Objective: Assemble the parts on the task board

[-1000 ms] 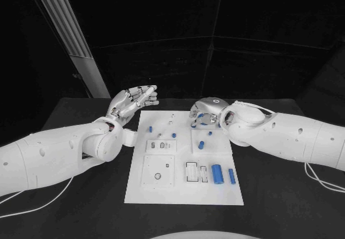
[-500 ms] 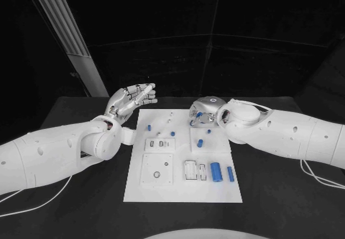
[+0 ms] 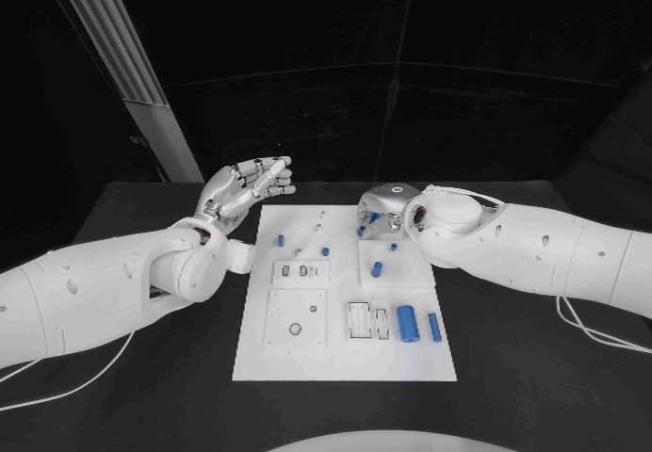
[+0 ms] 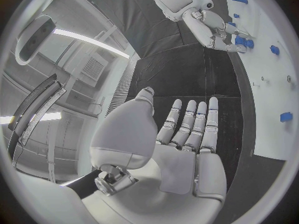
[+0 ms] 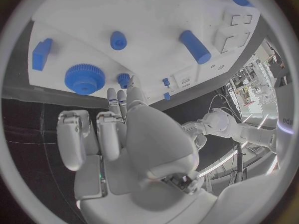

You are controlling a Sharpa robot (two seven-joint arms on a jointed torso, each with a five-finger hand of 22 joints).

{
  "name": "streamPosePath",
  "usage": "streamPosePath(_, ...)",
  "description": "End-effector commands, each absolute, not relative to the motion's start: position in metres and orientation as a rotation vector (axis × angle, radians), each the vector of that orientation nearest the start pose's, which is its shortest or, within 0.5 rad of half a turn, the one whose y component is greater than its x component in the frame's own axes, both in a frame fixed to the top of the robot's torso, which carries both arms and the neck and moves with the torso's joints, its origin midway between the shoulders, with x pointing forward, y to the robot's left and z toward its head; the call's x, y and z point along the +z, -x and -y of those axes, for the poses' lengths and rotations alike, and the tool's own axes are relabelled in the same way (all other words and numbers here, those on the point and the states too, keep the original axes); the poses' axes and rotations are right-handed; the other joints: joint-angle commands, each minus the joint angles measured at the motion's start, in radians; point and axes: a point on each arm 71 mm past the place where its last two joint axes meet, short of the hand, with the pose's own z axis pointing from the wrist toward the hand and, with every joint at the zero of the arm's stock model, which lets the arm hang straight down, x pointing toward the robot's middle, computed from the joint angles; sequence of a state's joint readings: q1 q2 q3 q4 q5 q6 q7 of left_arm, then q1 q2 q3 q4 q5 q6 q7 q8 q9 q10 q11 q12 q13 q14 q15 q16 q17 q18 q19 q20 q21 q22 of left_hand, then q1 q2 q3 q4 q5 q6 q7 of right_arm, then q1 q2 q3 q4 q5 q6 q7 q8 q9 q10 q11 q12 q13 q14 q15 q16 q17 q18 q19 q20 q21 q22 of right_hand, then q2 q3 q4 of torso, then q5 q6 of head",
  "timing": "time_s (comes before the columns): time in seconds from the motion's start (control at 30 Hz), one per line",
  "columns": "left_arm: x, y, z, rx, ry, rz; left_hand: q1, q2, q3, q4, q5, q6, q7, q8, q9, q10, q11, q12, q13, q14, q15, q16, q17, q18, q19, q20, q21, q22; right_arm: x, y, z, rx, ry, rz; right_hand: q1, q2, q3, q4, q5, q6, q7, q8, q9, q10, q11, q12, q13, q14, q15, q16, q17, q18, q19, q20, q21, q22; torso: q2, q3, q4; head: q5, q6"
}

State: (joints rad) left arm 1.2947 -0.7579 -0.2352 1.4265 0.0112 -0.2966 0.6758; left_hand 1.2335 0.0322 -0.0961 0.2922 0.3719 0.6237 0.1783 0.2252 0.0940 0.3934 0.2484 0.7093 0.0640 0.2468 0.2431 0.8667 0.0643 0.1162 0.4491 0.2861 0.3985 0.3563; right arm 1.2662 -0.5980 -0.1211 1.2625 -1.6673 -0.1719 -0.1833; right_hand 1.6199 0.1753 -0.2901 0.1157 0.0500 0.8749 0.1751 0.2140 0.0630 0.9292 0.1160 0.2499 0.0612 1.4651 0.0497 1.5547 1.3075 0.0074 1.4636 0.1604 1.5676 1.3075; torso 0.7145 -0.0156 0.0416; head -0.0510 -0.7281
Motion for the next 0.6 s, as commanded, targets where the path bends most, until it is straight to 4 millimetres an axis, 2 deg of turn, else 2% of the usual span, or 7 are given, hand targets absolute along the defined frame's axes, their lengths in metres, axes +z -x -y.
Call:
streamPosePath(0.03,-0.1713,-0.4935,-0.1995,-1.736,0.755,-1.102,0.001,0.006,-0.008,0.0,0.006,-0.009,0.104,0.006,0.001,0.0,0.0,-0.006,0.0,-0.006,-0.002,-0.004,0.0,-0.004,-0.007,0.003,0.0,-0.001,-0.2036,-0.5321,0.148,0.355,0.446,-1.769,0.011,0.007,0.006,0.003,-0.003,-0.012,-0.003,-0.013,0.0,0.007,0.001,-0.01,0.001,0.085,-0.001,0.004,0.149,-0.007,0.107,-0.004,0.003,0.263,0.001,0.0004,-0.0004,0.0,-0.002)
streamPosePath(0.13,-0.1712,-0.4933,-0.1995,-1.739,0.754,-1.102,0.001,0.006,-0.008,0.0,0.006,-0.009,0.104,0.007,0.001,0.0,0.0,-0.006,0.0,-0.006,-0.002,-0.004,0.0,-0.004,-0.007,0.003,0.001,-0.001,-0.2044,-0.5333,0.1458,0.346,0.443,-1.773,0.02,0.012,0.012,0.002,-0.003,-0.031,-0.002,-0.031,0.0,0.011,-0.001,-0.016,0.001,0.085,-0.002,0.004,0.15,-0.007,0.107,-0.005,0.003,0.263,0.001,0.0,-0.0011,0.0,-0.003)
streamPosePath(0.27,-0.1711,-0.4935,-0.2004,-1.737,0.753,-1.099,0.002,0.007,-0.008,0.0,0.007,-0.01,0.104,0.008,0.001,0.0,0.0,-0.006,0.0,-0.007,-0.001,-0.004,0.0,-0.004,-0.007,0.003,0.001,-0.001,-0.205,-0.5342,0.1437,0.342,0.441,-1.775,0.022,0.016,0.014,0.003,-0.003,-0.032,-0.002,-0.035,0.0,0.014,-0.001,-0.018,0.001,0.085,-0.002,0.004,0.15,-0.007,0.107,-0.005,0.003,0.263,0.0,-0.0006,0.0012,-0.002,-0.006)
streamPosePath(0.33,-0.1711,-0.4935,-0.2009,-1.735,0.754,-1.099,0.002,0.007,-0.008,0.0,0.007,-0.01,0.104,0.008,0.001,0.0,0.0,-0.006,0.0,-0.007,-0.001,-0.004,0.0,-0.004,-0.007,0.003,0.001,-0.001,-0.2053,-0.5347,0.1429,0.339,0.44,-1.777,0.023,0.017,0.015,0.003,-0.003,-0.03,-0.002,-0.035,0.001,0.015,-0.001,-0.019,0.001,0.085,-0.003,0.004,0.15,-0.007,0.107,-0.005,0.003,0.263,0.0,0.0,-0.0004,0.0,-0.006)
streamPosePath(0.43,-0.1711,-0.4934,-0.2012,-1.735,0.754,-1.1,0.002,0.007,-0.008,0.0,0.007,-0.01,0.104,0.008,0.001,0.0,0.0,-0.006,0.0,-0.007,-0.001,-0.004,0.0,-0.004,-0.007,0.003,0.001,-0.001,-0.2058,-0.5352,0.1424,0.335,0.44,-1.78,0.026,0.02,0.017,0.003,-0.003,-0.028,-0.003,-0.036,0.002,0.017,-0.001,-0.02,0.001,0.085,-0.003,0.004,0.149,-0.007,0.107,-0.006,0.003,0.263,-0.001,-0.0003,-0.0003,0.003,-0.001)
streamPosePath(0.6,-0.171,-0.4933,-0.2011,-1.735,0.754,-1.1,0.003,0.007,-0.008,0.0,0.008,-0.01,0.104,0.009,0.001,0.0,0.0,-0.006,0.0,-0.007,-0.001,-0.004,0.0,-0.004,-0.007,0.003,0.001,-0.001,-0.2069,-0.5354,0.1425,0.323,0.441,-1.795,0.031,0.024,0.021,0.004,-0.003,-0.022,-0.004,-0.038,0.003,0.022,-0.003,-0.024,0.001,0.085,-0.004,0.004,0.147,-0.007,0.107,-0.006,0.003,0.263,-0.001,0.0004,0.003,0.005,-0.001)
